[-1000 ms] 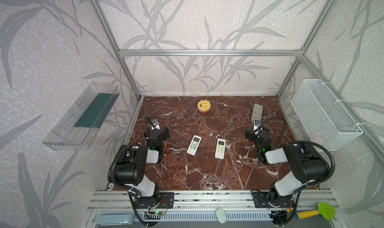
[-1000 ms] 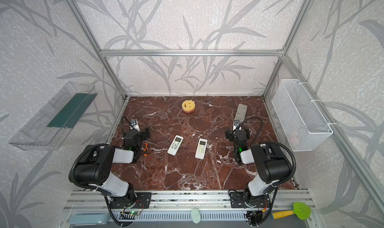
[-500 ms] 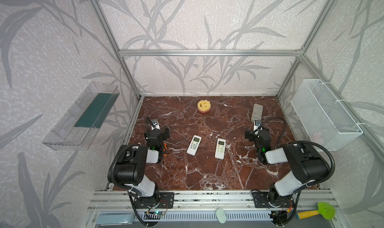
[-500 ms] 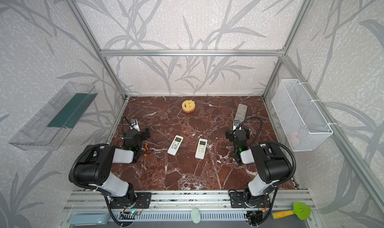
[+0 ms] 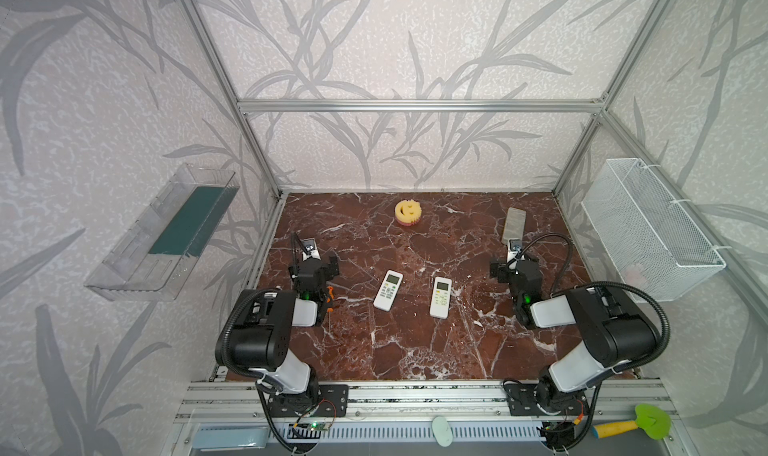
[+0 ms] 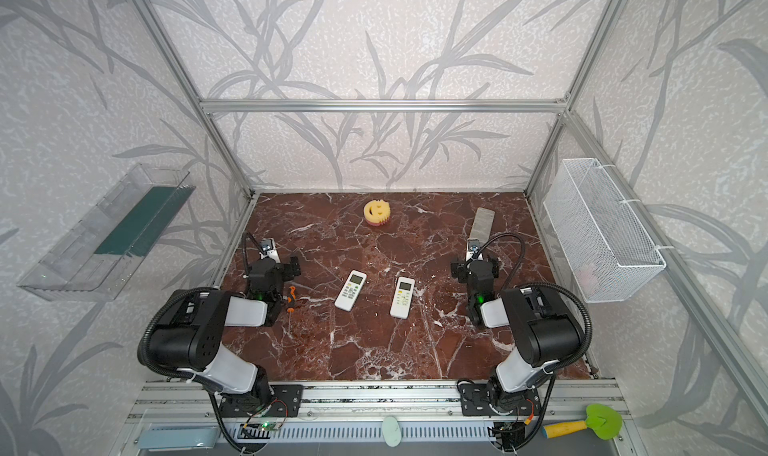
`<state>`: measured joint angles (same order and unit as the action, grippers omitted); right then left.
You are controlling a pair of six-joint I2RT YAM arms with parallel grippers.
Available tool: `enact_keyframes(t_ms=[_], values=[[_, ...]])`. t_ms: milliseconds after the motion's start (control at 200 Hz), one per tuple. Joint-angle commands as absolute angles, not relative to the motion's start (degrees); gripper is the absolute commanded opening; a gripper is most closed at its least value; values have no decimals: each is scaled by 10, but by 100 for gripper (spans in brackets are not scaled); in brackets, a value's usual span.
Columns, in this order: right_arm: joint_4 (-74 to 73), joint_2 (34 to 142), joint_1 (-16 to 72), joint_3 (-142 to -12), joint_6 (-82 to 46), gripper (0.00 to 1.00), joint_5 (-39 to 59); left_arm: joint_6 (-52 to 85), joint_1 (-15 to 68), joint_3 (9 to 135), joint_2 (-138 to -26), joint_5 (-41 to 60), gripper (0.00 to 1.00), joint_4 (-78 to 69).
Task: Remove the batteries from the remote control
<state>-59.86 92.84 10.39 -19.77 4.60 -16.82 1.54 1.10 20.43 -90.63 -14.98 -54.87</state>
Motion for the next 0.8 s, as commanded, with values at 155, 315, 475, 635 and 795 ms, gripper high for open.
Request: enact_keyframes(t_ms=[155,315,475,635,795], values=[[-604,918,100,-201,45,99,-167,17,11,211,-901,-145,100,-558],[-626,916,102,-191,45,99,-179,10,13,201,-894,-137,100,-572],[-629,852,110,-160,58,99,-176,-4,28,196,-819,-150,99,-523],[-358,725,121,-239,37,99,-176,-21,49,254,-747,-140,97,-364],[-116,676,136,-347,-16,100,-133,31,64,345,-718,-74,90,-214]])
